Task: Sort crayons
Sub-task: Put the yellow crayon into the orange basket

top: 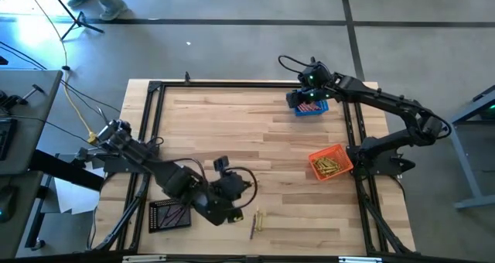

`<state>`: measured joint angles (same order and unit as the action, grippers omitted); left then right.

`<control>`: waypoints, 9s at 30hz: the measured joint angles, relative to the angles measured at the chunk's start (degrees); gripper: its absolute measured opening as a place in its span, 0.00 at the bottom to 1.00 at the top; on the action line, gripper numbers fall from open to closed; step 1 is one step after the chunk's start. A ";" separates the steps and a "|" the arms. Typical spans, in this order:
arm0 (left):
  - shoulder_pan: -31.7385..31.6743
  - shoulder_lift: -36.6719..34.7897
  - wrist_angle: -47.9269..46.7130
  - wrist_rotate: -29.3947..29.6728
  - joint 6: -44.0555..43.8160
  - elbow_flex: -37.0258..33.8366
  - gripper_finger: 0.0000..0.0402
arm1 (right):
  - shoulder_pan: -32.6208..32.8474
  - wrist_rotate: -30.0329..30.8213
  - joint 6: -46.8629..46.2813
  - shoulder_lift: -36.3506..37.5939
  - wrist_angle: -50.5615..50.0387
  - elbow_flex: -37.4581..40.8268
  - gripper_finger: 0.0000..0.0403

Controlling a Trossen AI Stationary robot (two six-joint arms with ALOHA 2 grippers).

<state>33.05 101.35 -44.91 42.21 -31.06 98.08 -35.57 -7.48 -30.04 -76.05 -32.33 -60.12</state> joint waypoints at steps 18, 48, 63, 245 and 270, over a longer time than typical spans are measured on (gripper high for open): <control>-13.50 -2.11 -4.77 6.45 5.51 -8.06 0.00 | 17.29 -2.90 20.85 3.95 5.48 0.02 0.33; -19.50 -28.71 65.61 -7.55 23.84 -53.50 0.00 | 33.41 8.29 6.29 7.23 79.27 30.97 0.33; -26.31 -19.52 82.21 -22.51 24.14 -53.51 0.00 | 33.48 8.76 4.39 5.26 82.92 30.37 0.33; -5.64 -21.61 64.76 -35.23 0.72 -53.48 0.25 | 58.50 -8.97 -26.78 -27.90 25.45 2.76 0.18; 10.08 -21.41 74.41 -5.70 5.28 -53.48 0.25 | 75.96 16.88 43.88 -32.88 18.90 -11.15 0.18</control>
<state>43.13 79.94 29.50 36.51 -25.78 44.60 40.39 9.40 13.84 -108.93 -13.44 -71.26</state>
